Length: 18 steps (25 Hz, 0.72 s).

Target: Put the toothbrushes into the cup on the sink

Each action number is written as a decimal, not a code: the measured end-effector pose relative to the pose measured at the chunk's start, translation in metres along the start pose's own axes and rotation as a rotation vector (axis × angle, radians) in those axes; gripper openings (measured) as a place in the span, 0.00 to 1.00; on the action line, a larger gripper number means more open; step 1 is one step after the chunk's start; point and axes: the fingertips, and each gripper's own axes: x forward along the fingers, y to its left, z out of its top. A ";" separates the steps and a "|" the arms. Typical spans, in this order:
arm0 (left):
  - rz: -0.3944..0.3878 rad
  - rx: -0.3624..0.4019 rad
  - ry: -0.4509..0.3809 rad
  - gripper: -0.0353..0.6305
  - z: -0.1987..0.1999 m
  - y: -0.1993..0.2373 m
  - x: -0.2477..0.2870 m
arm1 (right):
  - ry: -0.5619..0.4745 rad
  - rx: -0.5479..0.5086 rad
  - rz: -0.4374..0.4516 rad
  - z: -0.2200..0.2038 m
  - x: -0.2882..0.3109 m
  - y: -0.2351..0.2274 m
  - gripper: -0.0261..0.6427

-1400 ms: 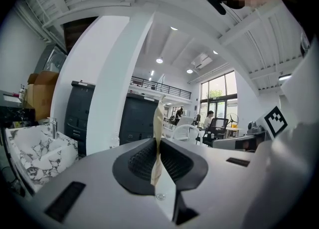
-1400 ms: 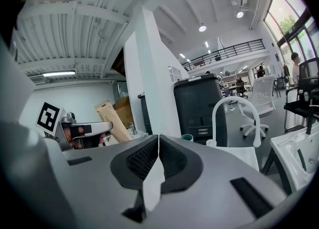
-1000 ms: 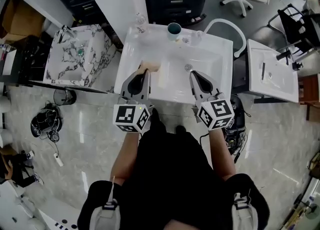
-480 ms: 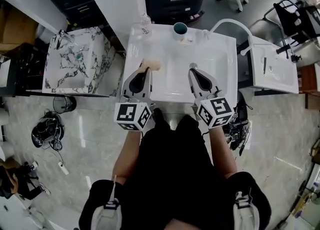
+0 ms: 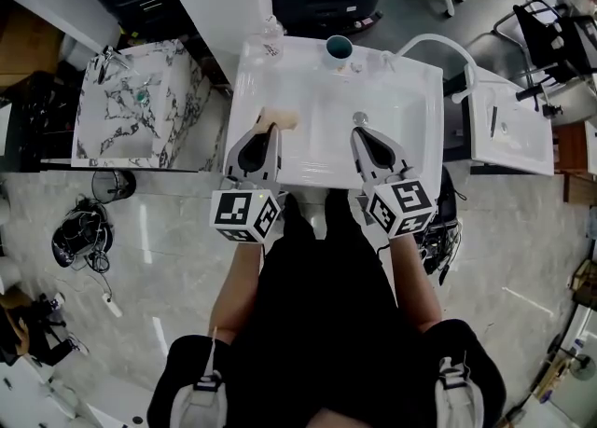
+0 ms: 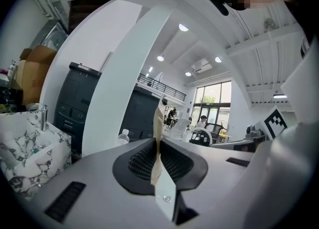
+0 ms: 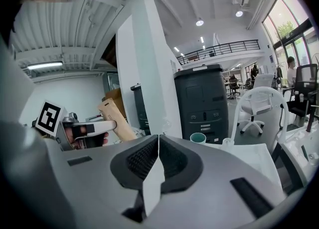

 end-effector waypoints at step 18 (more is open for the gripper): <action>0.052 0.020 0.012 0.11 0.005 -0.038 0.071 | -0.003 0.046 0.070 0.017 0.021 -0.079 0.09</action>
